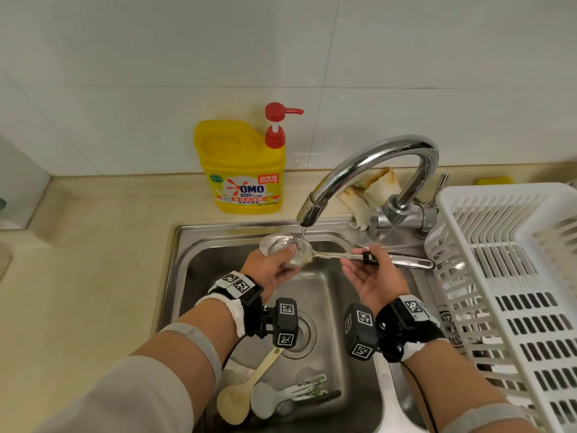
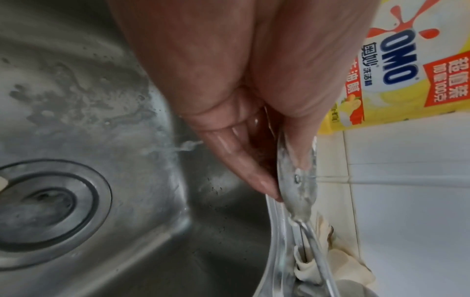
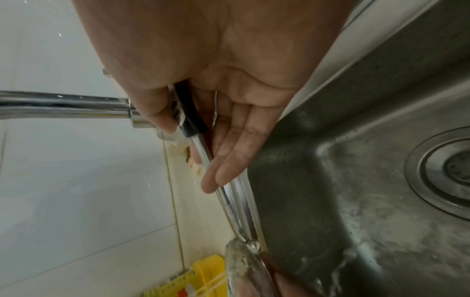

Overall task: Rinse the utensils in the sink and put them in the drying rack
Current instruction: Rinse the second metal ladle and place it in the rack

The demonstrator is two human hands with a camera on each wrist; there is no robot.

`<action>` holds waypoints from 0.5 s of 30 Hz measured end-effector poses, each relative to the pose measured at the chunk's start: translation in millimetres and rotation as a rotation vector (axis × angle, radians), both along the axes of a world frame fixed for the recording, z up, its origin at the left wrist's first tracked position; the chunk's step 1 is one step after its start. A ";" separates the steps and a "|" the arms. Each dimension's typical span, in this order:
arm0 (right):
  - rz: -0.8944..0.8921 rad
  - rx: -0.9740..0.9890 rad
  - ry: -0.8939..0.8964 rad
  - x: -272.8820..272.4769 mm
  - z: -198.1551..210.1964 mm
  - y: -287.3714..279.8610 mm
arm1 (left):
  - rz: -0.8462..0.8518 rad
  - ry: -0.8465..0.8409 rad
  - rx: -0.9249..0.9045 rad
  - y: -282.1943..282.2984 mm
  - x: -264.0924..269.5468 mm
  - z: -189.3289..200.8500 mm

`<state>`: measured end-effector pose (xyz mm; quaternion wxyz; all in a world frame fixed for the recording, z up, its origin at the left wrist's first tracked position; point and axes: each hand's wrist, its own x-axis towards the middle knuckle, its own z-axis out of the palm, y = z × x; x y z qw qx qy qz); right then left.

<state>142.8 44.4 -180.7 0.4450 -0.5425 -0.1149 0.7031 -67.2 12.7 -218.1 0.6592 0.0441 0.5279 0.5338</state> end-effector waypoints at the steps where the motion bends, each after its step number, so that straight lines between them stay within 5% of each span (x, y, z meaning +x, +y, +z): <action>1: 0.021 -0.012 0.011 -2.0 -2.3 -0.9 | 0.009 0.029 -0.007 -0.8 -2.3 0.2; 15: 0.247 0.027 0.125 -61.4 -22.8 -2.2 | 0.022 -0.088 0.071 -14.6 -26.4 13.5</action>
